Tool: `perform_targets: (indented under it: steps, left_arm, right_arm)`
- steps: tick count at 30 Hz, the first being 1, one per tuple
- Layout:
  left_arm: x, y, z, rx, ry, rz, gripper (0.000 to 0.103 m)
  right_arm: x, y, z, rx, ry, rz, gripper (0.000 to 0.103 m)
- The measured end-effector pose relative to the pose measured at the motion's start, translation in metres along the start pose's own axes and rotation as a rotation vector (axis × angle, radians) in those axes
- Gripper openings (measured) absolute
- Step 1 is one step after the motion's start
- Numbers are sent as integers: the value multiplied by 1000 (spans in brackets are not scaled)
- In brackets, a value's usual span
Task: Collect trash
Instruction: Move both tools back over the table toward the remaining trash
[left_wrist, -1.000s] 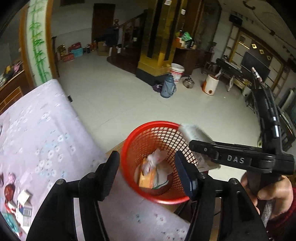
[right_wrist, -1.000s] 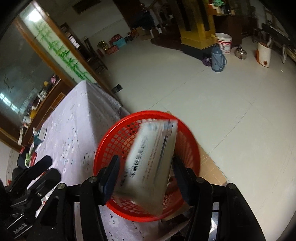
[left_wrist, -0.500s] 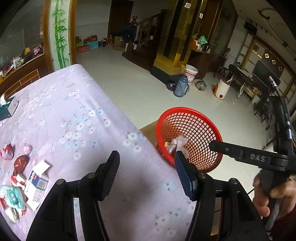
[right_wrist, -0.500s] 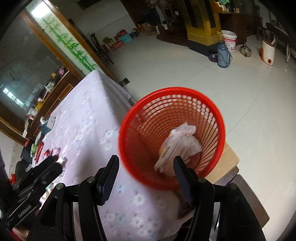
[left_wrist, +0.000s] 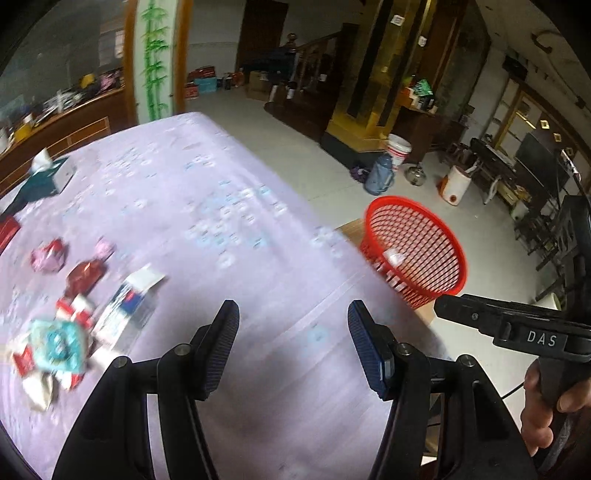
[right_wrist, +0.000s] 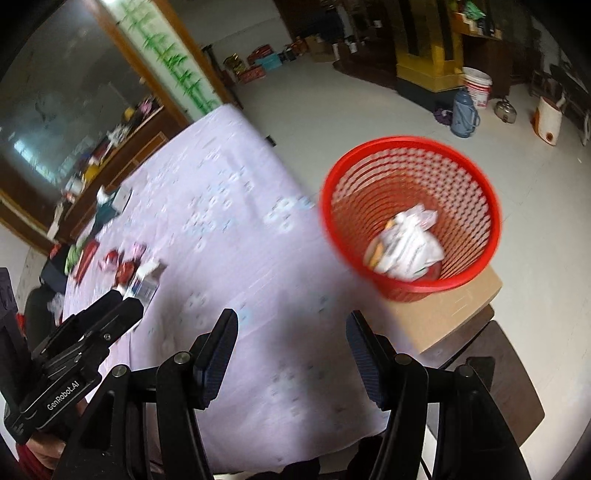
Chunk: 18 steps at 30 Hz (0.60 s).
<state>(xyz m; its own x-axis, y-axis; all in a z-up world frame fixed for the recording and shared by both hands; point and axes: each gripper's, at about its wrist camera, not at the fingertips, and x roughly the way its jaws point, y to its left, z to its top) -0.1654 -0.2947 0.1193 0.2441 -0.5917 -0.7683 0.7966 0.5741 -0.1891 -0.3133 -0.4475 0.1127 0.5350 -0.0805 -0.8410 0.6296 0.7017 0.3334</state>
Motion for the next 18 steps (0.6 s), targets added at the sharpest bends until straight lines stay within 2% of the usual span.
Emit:
perform_targets:
  steps: [7,12,18]
  left_arm:
    - [-24,53,-33,-92,17,65,60]
    - [-43,95,-54,-188,16,119,60]
    - [-70,146,-71,-302,-10,197,60]
  right_arm:
    - [25,56,-22,-106,74,37,65]
    - [35,97,-30,-184,93,71,65]
    - [47,124,-39,-234,123,97,65]
